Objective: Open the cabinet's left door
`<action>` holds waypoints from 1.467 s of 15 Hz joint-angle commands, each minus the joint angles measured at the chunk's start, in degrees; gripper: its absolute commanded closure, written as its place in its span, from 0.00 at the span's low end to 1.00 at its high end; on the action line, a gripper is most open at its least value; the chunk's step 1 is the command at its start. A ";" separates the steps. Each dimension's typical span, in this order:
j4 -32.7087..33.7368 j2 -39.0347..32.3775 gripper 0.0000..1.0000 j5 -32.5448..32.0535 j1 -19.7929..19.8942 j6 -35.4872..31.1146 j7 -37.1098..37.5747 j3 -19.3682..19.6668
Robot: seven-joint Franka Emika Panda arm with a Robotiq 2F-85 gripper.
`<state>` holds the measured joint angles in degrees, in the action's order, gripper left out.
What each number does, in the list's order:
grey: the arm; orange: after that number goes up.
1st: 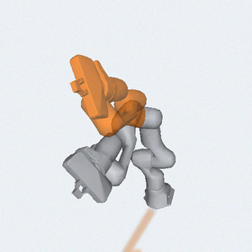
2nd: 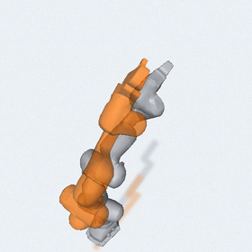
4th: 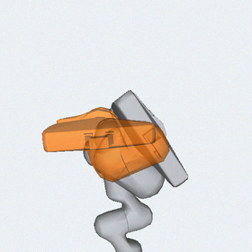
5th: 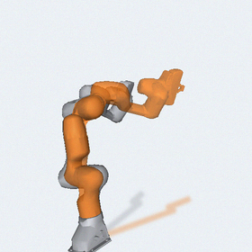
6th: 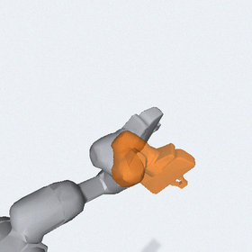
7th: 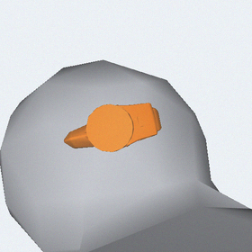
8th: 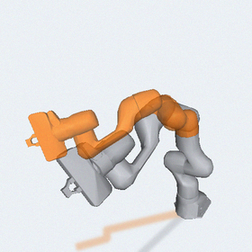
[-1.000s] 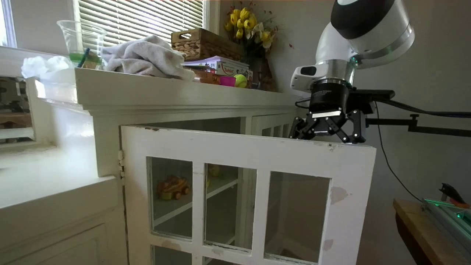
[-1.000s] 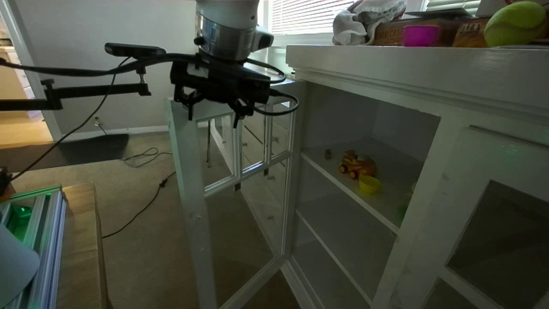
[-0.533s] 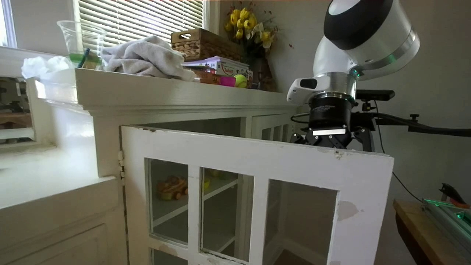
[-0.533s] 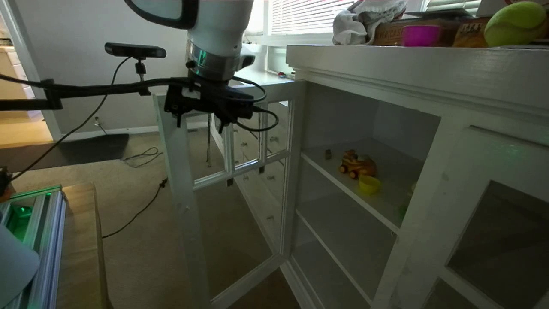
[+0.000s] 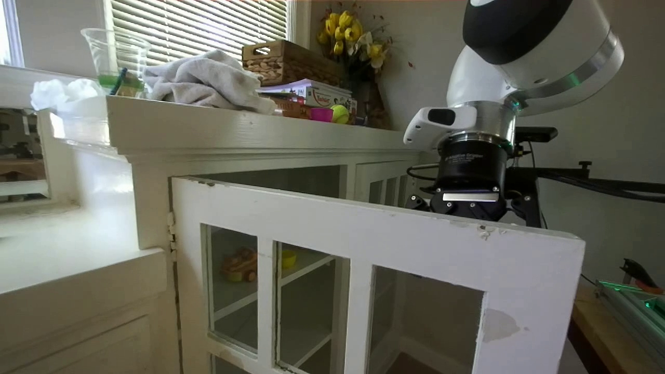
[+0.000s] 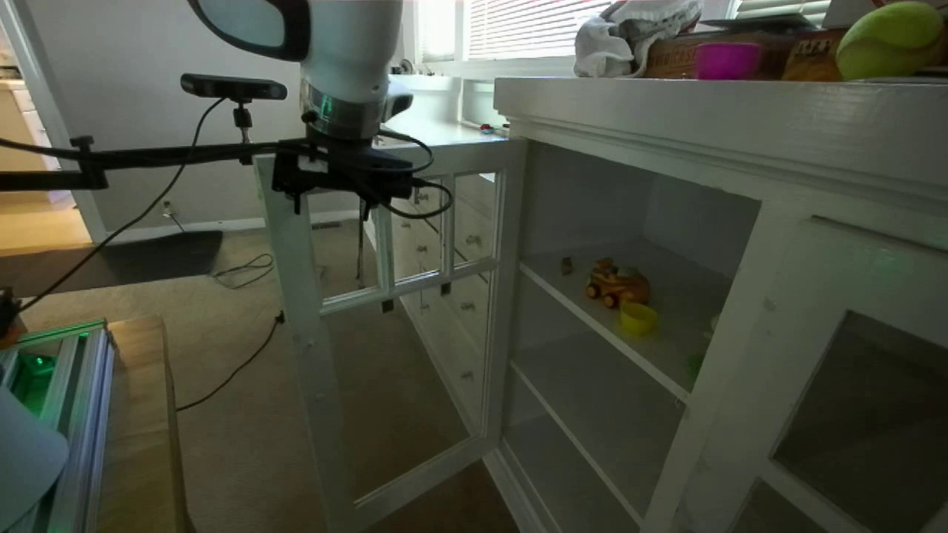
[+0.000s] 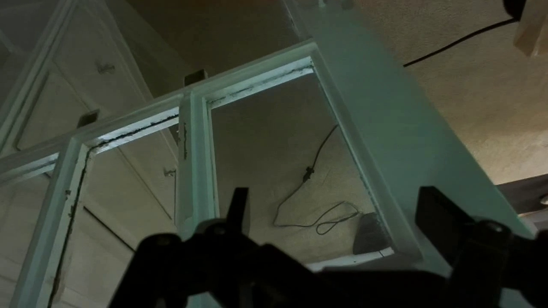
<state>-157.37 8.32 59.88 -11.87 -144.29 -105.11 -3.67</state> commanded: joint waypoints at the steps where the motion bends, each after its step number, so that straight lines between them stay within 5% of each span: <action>1: 0.60 -1.89 0.00 7.31 -1.39 -4.42 -4.59 -3.14; 13: 4.88 -6.70 0.00 32.11 -5.89 -12.22 -22.90 -7.82; 22: 9.37 -11.32 0.00 42.12 -6.49 -12.24 -33.94 -9.55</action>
<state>-150.50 0.00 97.73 -17.64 -154.93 -134.50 -12.51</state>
